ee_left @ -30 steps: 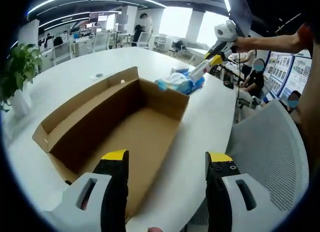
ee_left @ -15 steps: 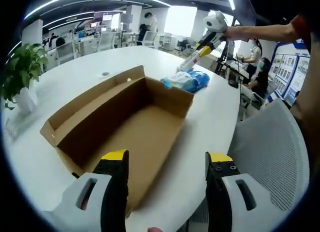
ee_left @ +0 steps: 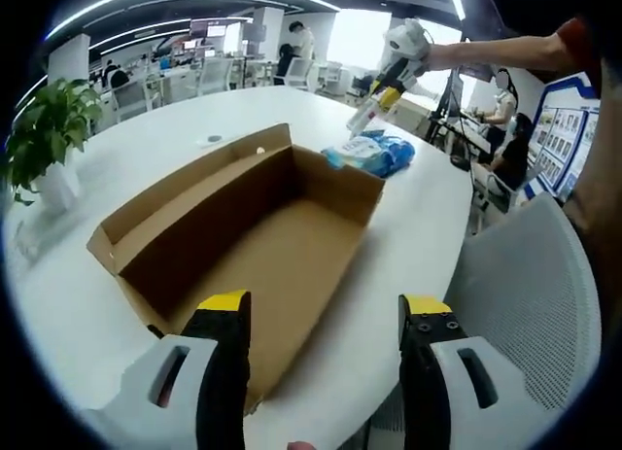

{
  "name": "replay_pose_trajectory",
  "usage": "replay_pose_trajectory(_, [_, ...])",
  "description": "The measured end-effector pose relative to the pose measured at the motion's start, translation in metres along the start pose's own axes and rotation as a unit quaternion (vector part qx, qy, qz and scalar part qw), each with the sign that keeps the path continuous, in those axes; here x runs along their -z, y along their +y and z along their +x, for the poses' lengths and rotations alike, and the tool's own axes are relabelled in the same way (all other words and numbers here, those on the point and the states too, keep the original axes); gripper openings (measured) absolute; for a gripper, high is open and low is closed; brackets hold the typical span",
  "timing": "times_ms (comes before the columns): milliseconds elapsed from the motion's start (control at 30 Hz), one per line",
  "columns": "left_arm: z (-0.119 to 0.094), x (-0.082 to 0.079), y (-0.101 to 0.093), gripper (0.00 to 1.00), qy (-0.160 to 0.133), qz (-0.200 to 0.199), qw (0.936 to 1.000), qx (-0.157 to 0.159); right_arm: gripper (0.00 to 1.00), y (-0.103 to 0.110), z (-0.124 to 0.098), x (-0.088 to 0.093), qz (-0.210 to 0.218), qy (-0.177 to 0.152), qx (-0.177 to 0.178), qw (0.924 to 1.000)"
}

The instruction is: Operate the shoe box by opening the lid, removing the specified soft item, and placing it in the target area until the item is outside and the box remains undamaged.

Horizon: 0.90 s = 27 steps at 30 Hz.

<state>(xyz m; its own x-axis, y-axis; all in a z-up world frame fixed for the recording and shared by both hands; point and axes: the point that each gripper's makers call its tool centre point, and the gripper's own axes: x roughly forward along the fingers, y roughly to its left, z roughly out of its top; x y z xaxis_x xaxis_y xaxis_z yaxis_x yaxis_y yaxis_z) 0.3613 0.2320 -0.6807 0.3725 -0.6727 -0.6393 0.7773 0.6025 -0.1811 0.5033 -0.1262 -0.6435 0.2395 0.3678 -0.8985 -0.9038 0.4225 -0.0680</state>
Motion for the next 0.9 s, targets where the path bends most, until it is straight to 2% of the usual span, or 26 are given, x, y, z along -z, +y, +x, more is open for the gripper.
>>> replay_pose_trajectory(467, [-0.003,-0.001,0.004,0.61,0.005,-0.001,1.0000,-0.007,0.16,-0.024,0.013,0.005,-0.046,0.043,0.006,0.9980])
replay_pose_trajectory(700, [-0.003,-0.001,0.005,0.61,0.008,-0.001,0.9999,-0.009,0.16,-0.031,0.017,0.008,-0.081,0.072,0.007,0.9941])
replay_pose_trajectory(900, [-0.002,0.000,0.004,0.60,0.012,0.002,0.9999,-0.009,0.16,-0.040,0.022,0.011,-0.092,0.088,0.007,0.9919])
